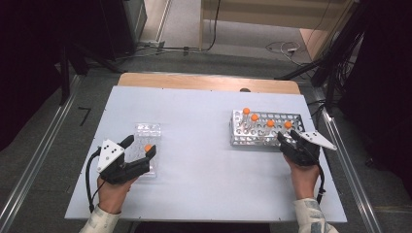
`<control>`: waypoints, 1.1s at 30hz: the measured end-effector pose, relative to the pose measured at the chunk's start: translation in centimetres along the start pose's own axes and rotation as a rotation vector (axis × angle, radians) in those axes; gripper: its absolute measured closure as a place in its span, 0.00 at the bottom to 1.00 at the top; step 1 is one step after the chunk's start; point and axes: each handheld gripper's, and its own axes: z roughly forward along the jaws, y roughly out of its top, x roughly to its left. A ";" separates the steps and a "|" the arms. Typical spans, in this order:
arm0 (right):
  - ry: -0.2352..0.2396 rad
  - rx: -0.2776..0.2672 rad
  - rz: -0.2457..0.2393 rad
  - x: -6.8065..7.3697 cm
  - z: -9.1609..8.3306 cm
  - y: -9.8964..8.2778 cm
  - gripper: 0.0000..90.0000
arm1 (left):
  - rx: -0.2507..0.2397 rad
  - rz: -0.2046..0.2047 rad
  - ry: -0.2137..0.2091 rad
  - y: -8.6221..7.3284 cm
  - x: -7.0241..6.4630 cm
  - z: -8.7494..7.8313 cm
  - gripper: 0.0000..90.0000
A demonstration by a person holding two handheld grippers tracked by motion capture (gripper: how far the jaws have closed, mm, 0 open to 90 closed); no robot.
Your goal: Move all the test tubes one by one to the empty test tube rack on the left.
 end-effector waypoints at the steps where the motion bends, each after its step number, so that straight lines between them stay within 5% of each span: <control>1: -0.004 0.001 0.002 -0.1 0.2 0.0 0.56 | 0.001 0.000 0.000 0.0 0.0 0.0 0.23; 20: -0.015 0.007 -0.007 -0.2 2.0 0.1 0.73 | -0.004 -0.006 0.001 0.0 0.1 -0.1 0.23; 33: -0.005 -0.038 -0.014 -0.1 1.0 1.1 0.79 | -0.002 -0.004 -0.001 0.0 0.1 -0.1 0.23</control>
